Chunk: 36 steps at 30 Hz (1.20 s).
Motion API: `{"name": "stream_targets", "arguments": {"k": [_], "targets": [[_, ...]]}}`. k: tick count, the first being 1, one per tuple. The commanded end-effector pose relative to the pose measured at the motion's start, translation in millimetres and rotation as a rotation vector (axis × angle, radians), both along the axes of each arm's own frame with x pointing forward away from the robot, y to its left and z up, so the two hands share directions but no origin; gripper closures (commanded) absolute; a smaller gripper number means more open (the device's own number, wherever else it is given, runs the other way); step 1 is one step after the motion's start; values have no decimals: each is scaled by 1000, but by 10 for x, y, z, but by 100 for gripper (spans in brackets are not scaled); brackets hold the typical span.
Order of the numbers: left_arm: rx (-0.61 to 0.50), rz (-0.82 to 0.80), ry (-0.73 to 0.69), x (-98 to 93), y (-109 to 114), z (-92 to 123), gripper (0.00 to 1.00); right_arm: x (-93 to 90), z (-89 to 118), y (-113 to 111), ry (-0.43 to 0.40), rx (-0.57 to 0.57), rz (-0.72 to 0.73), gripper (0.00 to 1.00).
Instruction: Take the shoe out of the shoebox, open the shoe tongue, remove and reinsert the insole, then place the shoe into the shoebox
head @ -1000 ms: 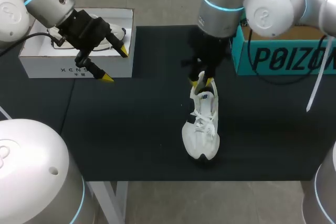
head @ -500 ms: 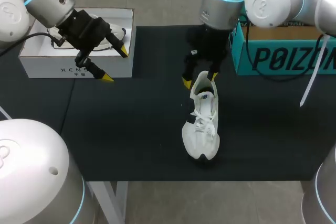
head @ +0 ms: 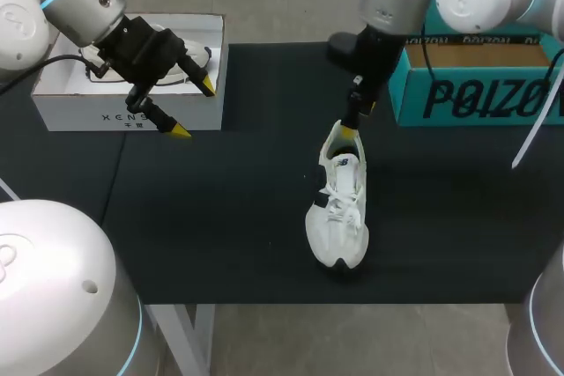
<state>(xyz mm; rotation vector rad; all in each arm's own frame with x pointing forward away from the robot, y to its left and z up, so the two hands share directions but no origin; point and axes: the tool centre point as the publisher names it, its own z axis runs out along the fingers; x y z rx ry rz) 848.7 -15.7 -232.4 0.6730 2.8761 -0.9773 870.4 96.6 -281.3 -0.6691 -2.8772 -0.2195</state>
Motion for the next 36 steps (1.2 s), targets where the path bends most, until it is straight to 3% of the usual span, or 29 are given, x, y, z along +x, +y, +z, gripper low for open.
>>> {"name": "stream_targets", "arguments": {"k": [1,15,25,36], "targets": [[3,0,0,0,1,0,0,-15,-9,-30,-85,103,660,0],[3,0,0,0,1,0,0,55,-28,68,-89,62,680,0],[3,0,0,0,1,0,0,75,-39,157,-123,-22,548,0],[3,0,0,0,1,0,0,168,-129,117,-125,1,422,0]]}}
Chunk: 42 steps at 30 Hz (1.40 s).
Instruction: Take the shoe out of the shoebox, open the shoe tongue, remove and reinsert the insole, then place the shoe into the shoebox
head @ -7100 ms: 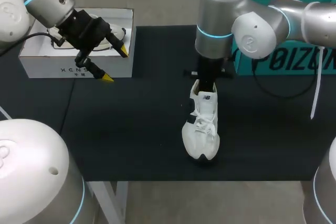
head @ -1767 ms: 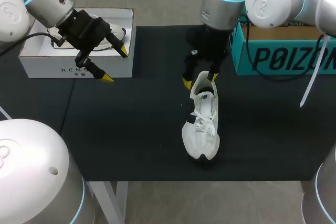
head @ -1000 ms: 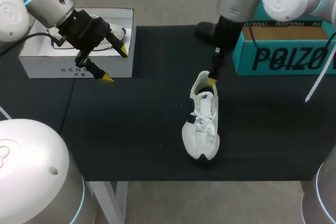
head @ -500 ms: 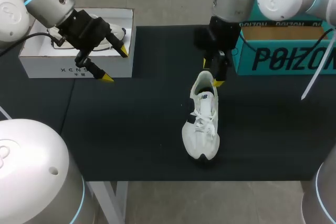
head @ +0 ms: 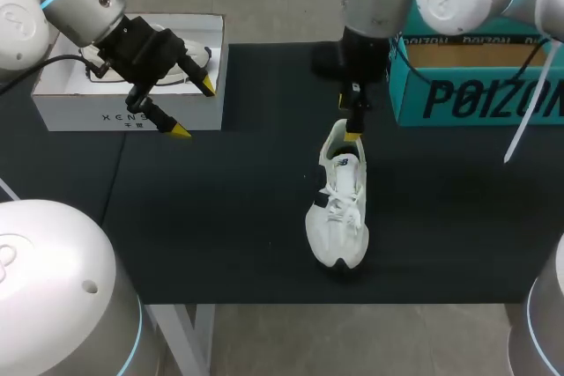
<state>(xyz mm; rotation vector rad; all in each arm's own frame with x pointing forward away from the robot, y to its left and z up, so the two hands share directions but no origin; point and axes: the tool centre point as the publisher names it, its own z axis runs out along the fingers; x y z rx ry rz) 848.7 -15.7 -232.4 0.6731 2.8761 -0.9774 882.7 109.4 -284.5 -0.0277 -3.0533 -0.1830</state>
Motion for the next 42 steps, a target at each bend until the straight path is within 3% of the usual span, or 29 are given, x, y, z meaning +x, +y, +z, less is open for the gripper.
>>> {"name": "stream_targets", "arguments": {"k": [1,31,42], "targets": [[3,0,0,0,2,0,0,66,-123,4,5,15,-16,0],[3,0,0,0,2,0,0,472,-650,-54,9,-27,-120,0],[3,0,0,0,2,0,0,566,-710,-43,13,-45,-128,0]]}}
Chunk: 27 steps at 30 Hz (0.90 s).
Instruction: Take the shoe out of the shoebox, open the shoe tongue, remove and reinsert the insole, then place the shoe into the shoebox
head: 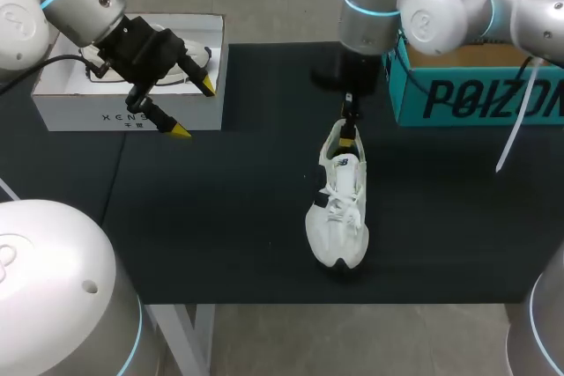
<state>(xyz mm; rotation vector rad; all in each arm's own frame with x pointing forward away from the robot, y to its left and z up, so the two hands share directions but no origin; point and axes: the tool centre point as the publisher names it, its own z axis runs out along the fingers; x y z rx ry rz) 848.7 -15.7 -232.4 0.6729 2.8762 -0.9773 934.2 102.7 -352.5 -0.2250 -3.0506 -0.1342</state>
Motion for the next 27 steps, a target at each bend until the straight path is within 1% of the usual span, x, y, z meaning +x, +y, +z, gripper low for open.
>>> {"name": "stream_targets", "arguments": {"k": [1,10,11,12,13,14,15,21,27], "targets": [[3,0,0,0,1,0,0,60,-40,20,8,-8,-1,0],[3,0,0,0,1,0,0,60,-45,-32,5,-15,-11,0],[3,0,0,0,1,0,0,59,-43,-38,4,-17,-12,11],[3,0,0,0,1,0,0,50,-36,-45,2,-18,-13,34],[3,0,0,0,1,0,0,46,-35,-45,0,-20,-13,78],[3,0,0,0,1,0,0,39,-39,-42,-1,-22,-12,98],[3,0,0,0,1,0,0,35,-50,-39,-1,-24,-11,100],[3,0,0,0,1,0,0,-7,-108,4,-1,-20,-3,100],[3,0,0,0,1,0,0,-47,-107,33,-21,-28,2,100]]}}
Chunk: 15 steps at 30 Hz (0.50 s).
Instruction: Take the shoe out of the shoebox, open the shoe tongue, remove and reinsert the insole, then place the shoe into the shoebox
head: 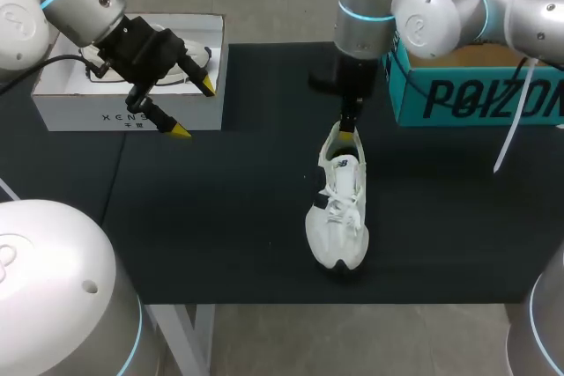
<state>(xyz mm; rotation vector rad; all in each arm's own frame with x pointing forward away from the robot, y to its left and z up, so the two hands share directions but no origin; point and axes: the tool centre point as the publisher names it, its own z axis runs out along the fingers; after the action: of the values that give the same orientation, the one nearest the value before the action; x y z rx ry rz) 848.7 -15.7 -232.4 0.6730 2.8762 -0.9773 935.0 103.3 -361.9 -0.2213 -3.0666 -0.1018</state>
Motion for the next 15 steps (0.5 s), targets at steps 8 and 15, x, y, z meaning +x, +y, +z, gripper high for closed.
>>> {"name": "stream_targets", "arguments": {"k": [8,15], "targets": [[3,0,0,0,1,0,0,-86,90,46,-40,-7,4,100],[3,0,0,0,1,0,0,-95,376,122,-92,-13,31,100]]}}
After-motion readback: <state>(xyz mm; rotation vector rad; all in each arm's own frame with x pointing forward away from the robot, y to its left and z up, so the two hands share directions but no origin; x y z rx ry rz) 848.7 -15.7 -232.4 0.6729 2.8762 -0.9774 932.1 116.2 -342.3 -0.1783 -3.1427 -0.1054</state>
